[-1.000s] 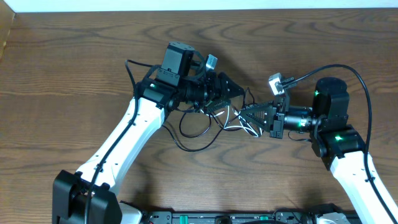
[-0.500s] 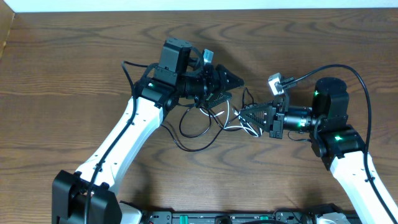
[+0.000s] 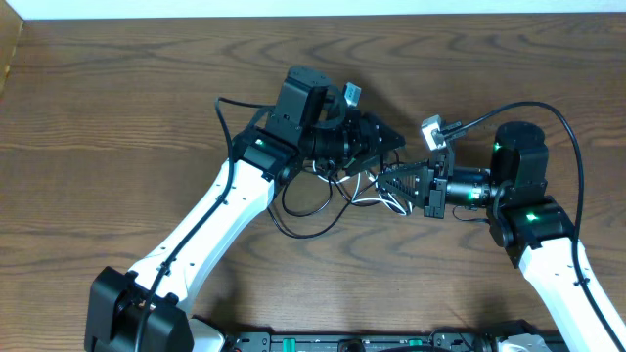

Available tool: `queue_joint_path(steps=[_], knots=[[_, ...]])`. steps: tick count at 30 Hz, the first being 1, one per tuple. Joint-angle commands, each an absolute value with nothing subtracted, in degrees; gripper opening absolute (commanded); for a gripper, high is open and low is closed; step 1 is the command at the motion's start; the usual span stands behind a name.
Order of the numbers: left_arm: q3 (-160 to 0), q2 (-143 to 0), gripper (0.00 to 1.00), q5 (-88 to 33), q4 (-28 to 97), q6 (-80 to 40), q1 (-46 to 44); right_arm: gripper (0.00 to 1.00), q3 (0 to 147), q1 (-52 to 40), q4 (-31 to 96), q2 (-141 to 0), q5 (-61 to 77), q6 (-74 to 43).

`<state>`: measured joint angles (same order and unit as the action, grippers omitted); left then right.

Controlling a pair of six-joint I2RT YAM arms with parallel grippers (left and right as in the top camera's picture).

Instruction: Untangle cables

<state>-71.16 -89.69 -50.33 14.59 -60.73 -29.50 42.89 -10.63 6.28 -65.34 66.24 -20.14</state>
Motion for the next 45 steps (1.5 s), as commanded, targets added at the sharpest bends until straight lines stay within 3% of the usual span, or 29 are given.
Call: queue_joint_path(steps=[1, 6, 7, 9, 13, 15, 19, 30, 39, 41, 43, 45], knots=[[-71.48, -90.35, 0.32, -49.06, 14.00, -60.34, -29.50, 0.01, 42.78, -11.00, 6.20, -64.77, 67.88, -19.22], [-71.48, -90.35, 0.08, -47.20, 14.20, -56.66, -29.50, 0.01, 42.74, -10.98, 6.24, -64.77, 67.81, -19.18], [-71.48, -90.35, 0.08, -46.52, 14.52, -54.94, -29.50, 0.03, 42.72, -10.98, 6.26, -64.77, 67.51, -19.11], [-71.48, -90.35, 0.07, -44.05, 16.01, -49.74, -29.50, 0.21, 42.63, -10.98, 7.55, -64.77, 65.73, -17.93], [-71.48, -90.35, 0.07, -32.58, 25.39, -35.99, -29.47, 0.37, 42.63, -10.96, 18.39, -64.84, 50.26, -15.11], [-71.48, -90.32, 0.07, -25.76, 30.24, -31.64, -29.32, 0.41, 42.61, -10.96, 25.61, -64.95, 36.29, -15.16], [-71.48, -89.91, 0.07, -24.40, 33.67, -24.49, -28.80, 0.43, 42.52, -10.96, 35.44, -66.37, 13.43, -18.55], [-71.48, -86.02, 0.07, -25.47, 37.85, -18.61, -28.80, 0.40, 42.50, -10.98, 30.89, -74.61, 13.04, -19.03], [-71.48, -85.95, 0.07, -25.43, 40.32, -18.61, -28.80, 0.36, 42.50, -10.98, 19.73, -81.43, 35.97, -12.53], [-71.48, -85.95, 0.08, -25.43, 40.32, -18.61, -28.80, 0.23, 42.50, -10.98, 19.35, -82.43, 36.84, -12.56], [-71.48, -85.95, 0.07, -25.43, 40.45, -18.61, -28.80, 0.04, 42.50, -10.98, 19.90, -83.33, 36.84, -12.56], [-71.48, -85.95, 0.07, -25.43, 40.62, -18.61, -28.80, 0.01, 42.50, -10.98, 20.82, -84.09, 36.82, -12.56]])
